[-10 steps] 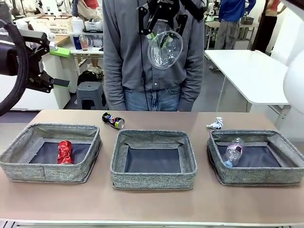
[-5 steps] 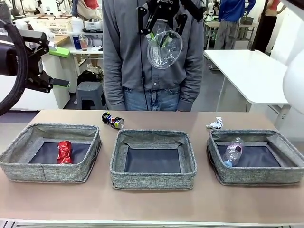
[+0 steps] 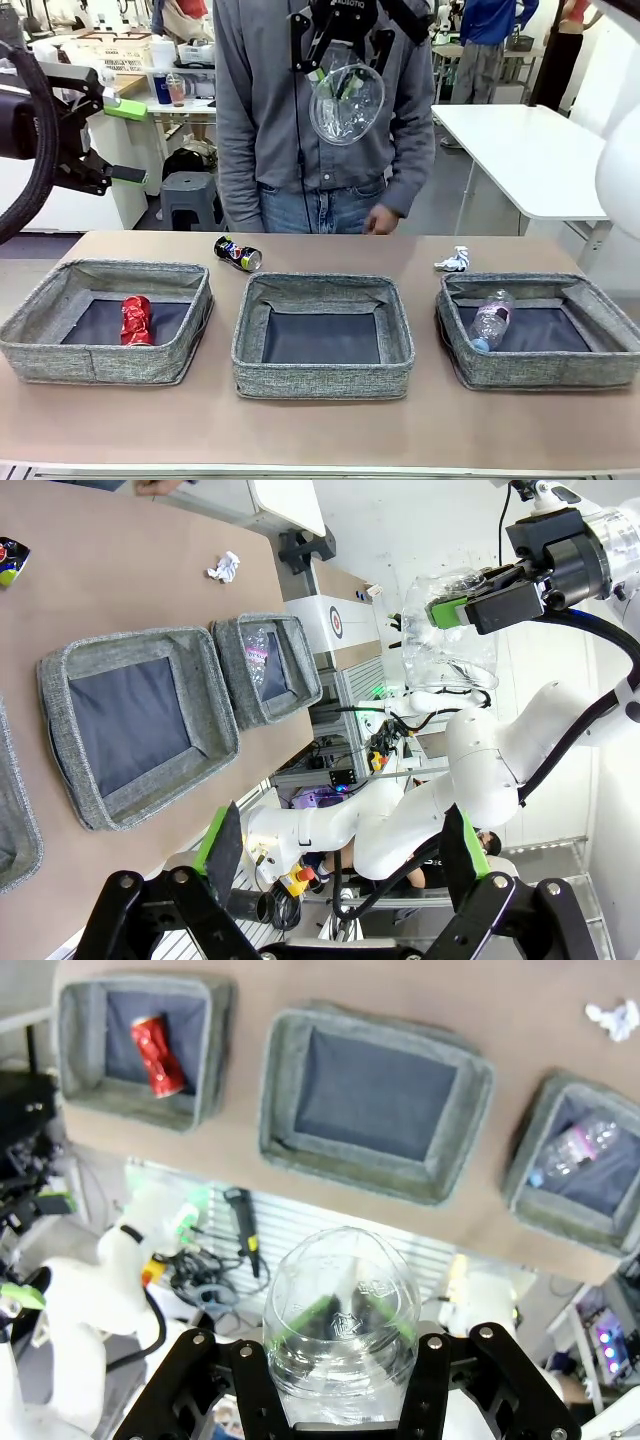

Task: Sort the waste into the appropriate baskets.
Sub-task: Place the picked waste into the Fabric basket indicated by the person.

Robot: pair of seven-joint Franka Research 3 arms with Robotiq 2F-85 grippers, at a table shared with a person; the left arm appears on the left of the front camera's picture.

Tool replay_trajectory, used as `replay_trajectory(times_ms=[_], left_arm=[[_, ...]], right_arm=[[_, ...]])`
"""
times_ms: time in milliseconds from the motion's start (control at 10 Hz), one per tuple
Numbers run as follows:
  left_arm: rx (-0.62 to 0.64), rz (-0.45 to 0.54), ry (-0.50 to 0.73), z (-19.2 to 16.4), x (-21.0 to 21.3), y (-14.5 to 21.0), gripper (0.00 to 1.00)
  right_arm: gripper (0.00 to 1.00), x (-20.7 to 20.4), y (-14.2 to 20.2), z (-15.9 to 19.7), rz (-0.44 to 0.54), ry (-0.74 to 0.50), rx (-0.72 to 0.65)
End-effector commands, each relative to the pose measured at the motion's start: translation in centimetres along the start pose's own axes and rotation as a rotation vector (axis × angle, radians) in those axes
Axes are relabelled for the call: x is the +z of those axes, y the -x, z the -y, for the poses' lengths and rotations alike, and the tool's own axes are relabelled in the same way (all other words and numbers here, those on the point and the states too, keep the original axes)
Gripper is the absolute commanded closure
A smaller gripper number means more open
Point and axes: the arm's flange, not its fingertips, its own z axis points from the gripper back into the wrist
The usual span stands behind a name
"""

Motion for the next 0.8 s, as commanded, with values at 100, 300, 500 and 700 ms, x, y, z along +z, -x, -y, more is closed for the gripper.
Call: replay_trajectory(times_ms=[100,300,500,700], left_arm=[[0.008,-0.001,0.008,0.34,0.07,0.01,0.0],[0.008,-0.001,0.008,0.34,0.07,0.01,0.0],[0.008,-0.001,0.008,0.34,0.07,0.01,0.0],[0.008,-0.001,0.008,0.34,0.07,0.01,0.0]], right_arm=[[0.86,0.16,0.08,-0.18,0.011,-0.011,0.002],[0.86,0.16,0.08,-0.18,0.011,-0.011,0.002],[0.86,0.16,0.08,-0.18,0.011,-0.011,0.002],[0.86,0.16,0.08,-0.18,0.011,-0.011,0.002]])
